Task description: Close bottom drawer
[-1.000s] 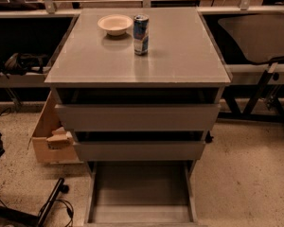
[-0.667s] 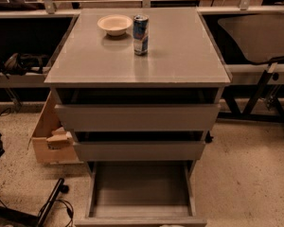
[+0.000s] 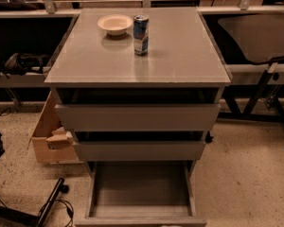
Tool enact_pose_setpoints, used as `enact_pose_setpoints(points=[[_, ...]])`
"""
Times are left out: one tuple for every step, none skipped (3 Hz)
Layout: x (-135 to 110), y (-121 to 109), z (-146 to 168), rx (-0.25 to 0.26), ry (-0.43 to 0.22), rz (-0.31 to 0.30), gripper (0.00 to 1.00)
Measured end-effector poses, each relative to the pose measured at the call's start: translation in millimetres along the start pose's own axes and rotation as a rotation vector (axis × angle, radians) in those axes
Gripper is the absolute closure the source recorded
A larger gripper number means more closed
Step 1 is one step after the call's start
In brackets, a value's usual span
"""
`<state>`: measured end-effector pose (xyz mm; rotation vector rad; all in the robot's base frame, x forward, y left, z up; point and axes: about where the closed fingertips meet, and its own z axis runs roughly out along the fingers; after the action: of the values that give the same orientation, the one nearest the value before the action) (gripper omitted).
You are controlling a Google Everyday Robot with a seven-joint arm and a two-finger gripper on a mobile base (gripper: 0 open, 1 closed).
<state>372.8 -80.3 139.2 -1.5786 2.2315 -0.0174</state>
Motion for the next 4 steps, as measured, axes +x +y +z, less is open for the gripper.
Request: enact_pose_setpoints(points=[[-23.7, -19.0, 22.4, 0.034, -0.052, -0.047, 1.00], [-23.8, -18.0, 22.3, 0.035, -0.053, -0.048, 1.00], [-42.1, -55.8, 33.8, 0.089, -0.070, -0.095, 1.00], [-41.4, -53.4, 33.0, 0.089, -0.070, -0.096, 1.00]])
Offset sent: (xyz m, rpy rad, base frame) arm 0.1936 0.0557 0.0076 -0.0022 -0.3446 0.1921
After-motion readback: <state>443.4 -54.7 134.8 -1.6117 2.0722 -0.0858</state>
